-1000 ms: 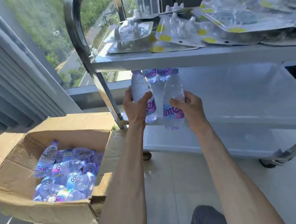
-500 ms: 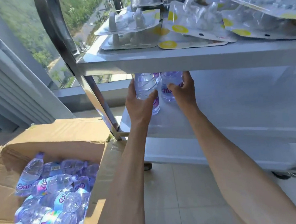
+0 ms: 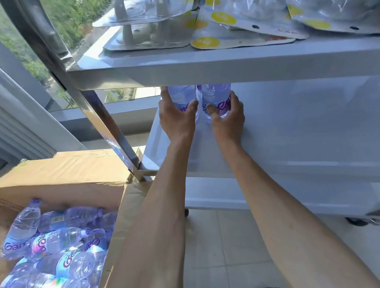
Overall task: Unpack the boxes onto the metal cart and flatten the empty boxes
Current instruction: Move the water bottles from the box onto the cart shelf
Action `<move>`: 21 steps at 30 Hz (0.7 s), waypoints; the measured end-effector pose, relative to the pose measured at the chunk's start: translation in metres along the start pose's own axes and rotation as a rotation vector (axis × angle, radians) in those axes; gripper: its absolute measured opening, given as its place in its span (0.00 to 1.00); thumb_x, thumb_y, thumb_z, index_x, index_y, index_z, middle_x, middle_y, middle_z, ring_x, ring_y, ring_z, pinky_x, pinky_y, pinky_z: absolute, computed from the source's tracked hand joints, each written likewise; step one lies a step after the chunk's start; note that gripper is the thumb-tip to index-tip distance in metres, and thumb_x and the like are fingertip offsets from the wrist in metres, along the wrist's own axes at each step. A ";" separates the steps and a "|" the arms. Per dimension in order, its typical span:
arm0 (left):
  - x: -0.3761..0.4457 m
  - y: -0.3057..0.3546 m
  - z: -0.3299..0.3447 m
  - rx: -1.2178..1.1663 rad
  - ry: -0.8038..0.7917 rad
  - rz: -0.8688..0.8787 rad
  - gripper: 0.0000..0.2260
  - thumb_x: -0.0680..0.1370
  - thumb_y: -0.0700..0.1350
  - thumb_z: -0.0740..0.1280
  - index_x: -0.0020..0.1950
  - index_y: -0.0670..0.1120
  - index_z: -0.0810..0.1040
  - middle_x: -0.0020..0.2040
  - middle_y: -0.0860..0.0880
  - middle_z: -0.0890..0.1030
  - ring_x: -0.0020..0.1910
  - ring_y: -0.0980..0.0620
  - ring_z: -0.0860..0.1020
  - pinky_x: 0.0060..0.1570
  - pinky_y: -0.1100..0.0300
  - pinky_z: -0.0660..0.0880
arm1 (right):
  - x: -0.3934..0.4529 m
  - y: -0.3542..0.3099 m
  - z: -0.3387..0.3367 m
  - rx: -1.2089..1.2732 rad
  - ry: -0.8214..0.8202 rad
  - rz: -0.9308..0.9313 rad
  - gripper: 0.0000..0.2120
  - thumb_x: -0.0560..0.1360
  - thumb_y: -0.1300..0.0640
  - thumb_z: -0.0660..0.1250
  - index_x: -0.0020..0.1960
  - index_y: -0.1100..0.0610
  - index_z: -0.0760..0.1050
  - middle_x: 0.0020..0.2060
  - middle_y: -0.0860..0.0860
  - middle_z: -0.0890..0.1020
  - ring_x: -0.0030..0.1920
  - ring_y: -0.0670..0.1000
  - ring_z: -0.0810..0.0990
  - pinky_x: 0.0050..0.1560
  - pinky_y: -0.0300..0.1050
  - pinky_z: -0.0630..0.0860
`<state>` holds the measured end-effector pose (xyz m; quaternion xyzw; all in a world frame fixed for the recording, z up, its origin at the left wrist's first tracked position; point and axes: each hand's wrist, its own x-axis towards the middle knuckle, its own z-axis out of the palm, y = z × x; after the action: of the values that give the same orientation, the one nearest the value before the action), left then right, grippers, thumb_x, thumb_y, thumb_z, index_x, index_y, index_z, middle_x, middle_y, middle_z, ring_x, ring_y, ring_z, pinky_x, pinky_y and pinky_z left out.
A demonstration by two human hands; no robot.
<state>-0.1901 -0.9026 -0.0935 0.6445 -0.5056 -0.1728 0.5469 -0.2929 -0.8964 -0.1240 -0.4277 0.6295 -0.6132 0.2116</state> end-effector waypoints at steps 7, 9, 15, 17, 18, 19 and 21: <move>-0.004 -0.033 0.008 -0.039 -0.051 -0.004 0.29 0.67 0.48 0.69 0.69 0.47 0.72 0.58 0.48 0.81 0.57 0.48 0.79 0.58 0.50 0.76 | 0.001 0.007 0.005 -0.088 0.035 -0.074 0.35 0.62 0.62 0.78 0.66 0.61 0.71 0.56 0.55 0.81 0.56 0.57 0.80 0.56 0.49 0.76; -0.003 -0.031 0.009 -0.031 -0.053 -0.005 0.30 0.69 0.46 0.70 0.70 0.47 0.71 0.60 0.49 0.81 0.58 0.47 0.78 0.59 0.51 0.75 | 0.005 0.003 0.010 -0.131 0.037 -0.061 0.32 0.62 0.61 0.78 0.64 0.60 0.72 0.56 0.54 0.82 0.56 0.58 0.80 0.53 0.46 0.75; 0.000 -0.028 0.007 0.031 -0.155 -0.055 0.32 0.75 0.44 0.70 0.77 0.48 0.62 0.63 0.47 0.79 0.60 0.43 0.77 0.59 0.53 0.72 | 0.009 -0.008 0.017 -0.188 0.020 0.022 0.30 0.64 0.58 0.78 0.64 0.56 0.71 0.57 0.52 0.82 0.56 0.57 0.80 0.48 0.44 0.72; 0.001 -0.024 0.001 0.079 -0.247 -0.055 0.36 0.76 0.43 0.70 0.80 0.48 0.55 0.67 0.45 0.76 0.64 0.42 0.75 0.61 0.52 0.72 | 0.001 -0.007 0.014 -0.242 0.002 0.029 0.27 0.66 0.60 0.75 0.64 0.57 0.72 0.56 0.53 0.81 0.55 0.58 0.79 0.47 0.44 0.72; -0.002 -0.021 -0.004 0.101 -0.292 -0.062 0.38 0.76 0.43 0.70 0.81 0.47 0.52 0.70 0.44 0.75 0.65 0.41 0.74 0.62 0.51 0.71 | -0.003 -0.008 0.011 -0.277 -0.002 0.033 0.25 0.67 0.61 0.72 0.63 0.57 0.72 0.56 0.55 0.81 0.56 0.60 0.79 0.48 0.46 0.73; -0.007 -0.019 -0.009 0.124 -0.306 -0.071 0.38 0.77 0.43 0.69 0.81 0.46 0.51 0.71 0.43 0.73 0.67 0.41 0.73 0.64 0.50 0.70 | -0.008 -0.010 0.007 -0.311 0.009 0.035 0.23 0.68 0.63 0.70 0.63 0.58 0.73 0.56 0.57 0.81 0.56 0.61 0.78 0.49 0.48 0.73; -0.019 -0.017 -0.023 0.137 -0.223 -0.113 0.31 0.78 0.41 0.65 0.79 0.43 0.58 0.70 0.41 0.73 0.67 0.41 0.73 0.65 0.51 0.70 | -0.018 -0.018 -0.001 -0.375 0.072 0.028 0.20 0.69 0.65 0.65 0.61 0.60 0.75 0.55 0.59 0.81 0.55 0.63 0.77 0.52 0.50 0.72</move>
<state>-0.1730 -0.8762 -0.1072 0.6845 -0.5370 -0.2390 0.4313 -0.2785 -0.8791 -0.1116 -0.4288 0.7457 -0.4970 0.1142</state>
